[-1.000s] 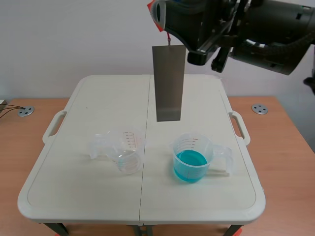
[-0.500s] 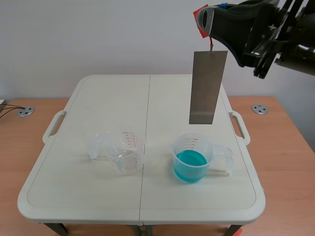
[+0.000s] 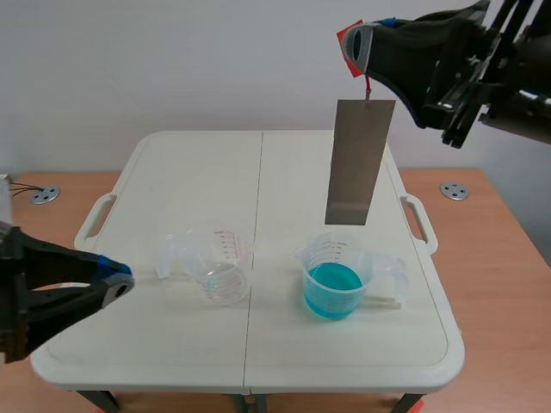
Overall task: Hold the metal plate by the orange handle, dip it into the blue solution, take it out and point at it, then put the plate back in the beaker on the left.
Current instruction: 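Point at the plate with the left hand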
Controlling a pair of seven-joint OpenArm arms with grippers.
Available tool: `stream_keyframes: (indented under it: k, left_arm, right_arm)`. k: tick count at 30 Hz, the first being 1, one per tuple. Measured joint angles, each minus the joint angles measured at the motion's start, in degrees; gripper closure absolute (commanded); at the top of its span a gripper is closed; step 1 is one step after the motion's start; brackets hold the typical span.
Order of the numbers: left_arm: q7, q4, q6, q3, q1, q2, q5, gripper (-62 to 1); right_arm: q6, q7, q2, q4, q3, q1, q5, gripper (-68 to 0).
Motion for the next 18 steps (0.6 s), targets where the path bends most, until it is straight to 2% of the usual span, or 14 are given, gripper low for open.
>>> stream_keyframes:
  k: [3, 12, 18]
  left_arm:
    - [1.4, -0.1, -0.2, 4.6, -5.0, 1.0, 0.2, -5.7]
    - [8.9, -3.3, -0.4, 15.8, -17.7, 9.2, 6.0, -5.8]
    - [9.3, -8.3, -0.3, 20.3, -22.8, 13.3, 8.9, -5.8]
  right_arm:
    - [0.0, 0.0, 0.0, 0.0, 0.0, 0.0, 0.0, -1.1]
    - [0.0, 0.0, 0.0, 0.0, 0.0, 0.0, 0.0, -1.1]
    - [0.0, 0.0, 0.0, 0.0, 0.0, 0.0, 0.0, -1.1]
